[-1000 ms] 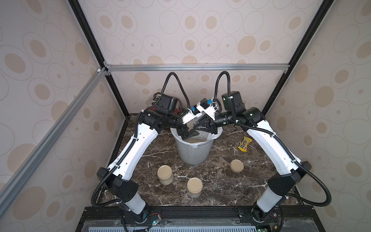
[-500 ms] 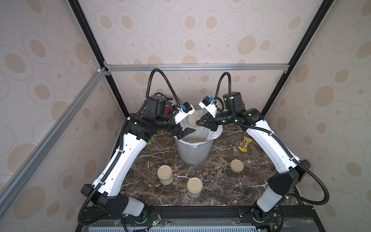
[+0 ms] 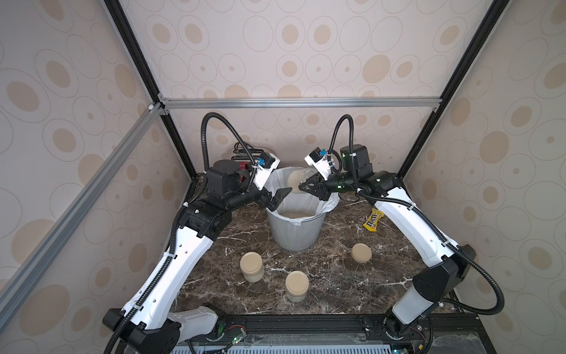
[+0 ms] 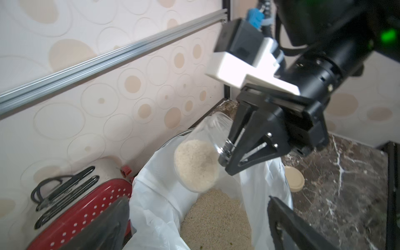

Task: Empty moldy rice from jars
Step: Pour the moldy rice from the jar into the trash bin.

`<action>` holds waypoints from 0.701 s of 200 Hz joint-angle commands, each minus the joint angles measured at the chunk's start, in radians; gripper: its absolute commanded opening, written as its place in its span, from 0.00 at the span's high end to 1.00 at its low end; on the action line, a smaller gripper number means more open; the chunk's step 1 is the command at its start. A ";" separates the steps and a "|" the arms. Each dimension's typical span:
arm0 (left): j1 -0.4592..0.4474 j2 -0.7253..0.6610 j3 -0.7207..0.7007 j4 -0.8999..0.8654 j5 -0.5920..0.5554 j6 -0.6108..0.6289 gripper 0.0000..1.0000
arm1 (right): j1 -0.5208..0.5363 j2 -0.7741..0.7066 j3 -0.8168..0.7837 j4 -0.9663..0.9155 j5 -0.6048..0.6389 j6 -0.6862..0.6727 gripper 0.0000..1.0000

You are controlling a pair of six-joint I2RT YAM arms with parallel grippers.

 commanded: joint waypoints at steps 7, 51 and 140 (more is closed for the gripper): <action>0.004 -0.044 -0.038 0.202 -0.161 -0.363 0.01 | -0.004 -0.067 -0.006 0.176 -0.008 0.056 1.00; 0.004 -0.084 -0.053 0.225 -0.195 -0.519 0.01 | -0.003 -0.100 -0.048 0.257 0.012 0.170 1.00; 0.004 -0.182 -0.230 0.480 -0.421 -0.836 0.01 | 0.009 -0.174 -0.134 0.350 0.081 0.346 1.00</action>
